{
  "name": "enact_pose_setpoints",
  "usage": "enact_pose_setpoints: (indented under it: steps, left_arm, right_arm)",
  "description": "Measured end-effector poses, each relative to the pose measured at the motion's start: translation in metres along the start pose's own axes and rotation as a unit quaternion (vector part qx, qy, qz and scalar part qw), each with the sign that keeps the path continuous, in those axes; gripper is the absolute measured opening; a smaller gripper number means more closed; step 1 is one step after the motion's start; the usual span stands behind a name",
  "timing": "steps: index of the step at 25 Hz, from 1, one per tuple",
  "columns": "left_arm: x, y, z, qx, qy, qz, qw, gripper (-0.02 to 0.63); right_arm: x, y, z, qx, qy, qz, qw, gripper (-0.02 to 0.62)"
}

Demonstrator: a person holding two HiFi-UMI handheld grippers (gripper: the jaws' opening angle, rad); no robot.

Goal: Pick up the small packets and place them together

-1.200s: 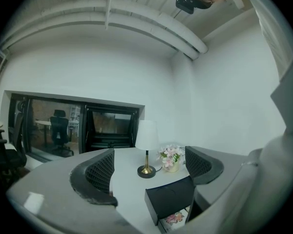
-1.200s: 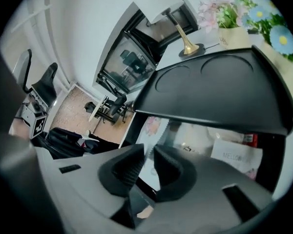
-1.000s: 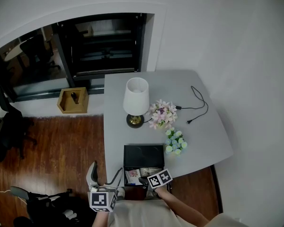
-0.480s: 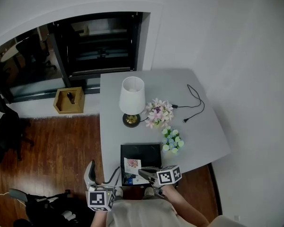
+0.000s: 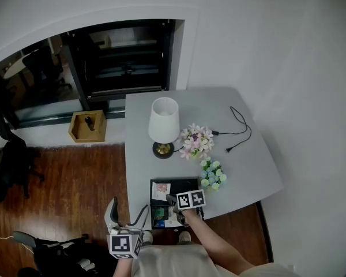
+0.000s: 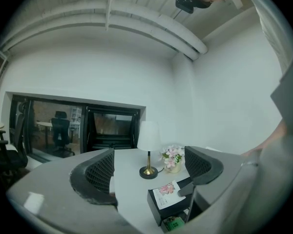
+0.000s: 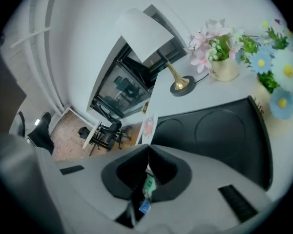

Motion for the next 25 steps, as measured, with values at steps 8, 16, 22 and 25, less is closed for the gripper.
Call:
enact_pose_setpoints:
  steps: [8, 16, 22, 25]
  left_arm:
    - [0.006, -0.002, 0.0, 0.0, 0.006, -0.006, 1.0, 0.445]
    - [0.004, -0.011, 0.013, 0.018, 0.004, -0.006, 0.9998, 0.444]
    - [0.004, -0.013, 0.023, 0.028, 0.0, -0.007, 0.9996, 0.445]
    - [0.0, -0.015, 0.026, 0.035, -0.007, -0.003, 0.9994, 0.443]
  right_arm:
    - [-0.005, -0.003, 0.005, 0.075, -0.006, -0.142, 0.987, 0.16]
    - [-0.014, 0.037, -0.028, 0.037, -0.094, -0.268, 0.958, 0.347]
    - [-0.03, 0.077, -0.116, 0.002, -0.276, -0.312, 0.909, 0.347]
    - [-0.029, 0.084, -0.154, 0.017, -0.331, -0.322, 0.887, 0.347]
Point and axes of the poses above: the fingertips, and each gripper's own axes: z forward along the fingers, y to its left, x out of its underside, the point moved 4 cm from there along -z, backward along the fingers, and after that the axes turned 12 degrees about z, right-handed, at the moved point
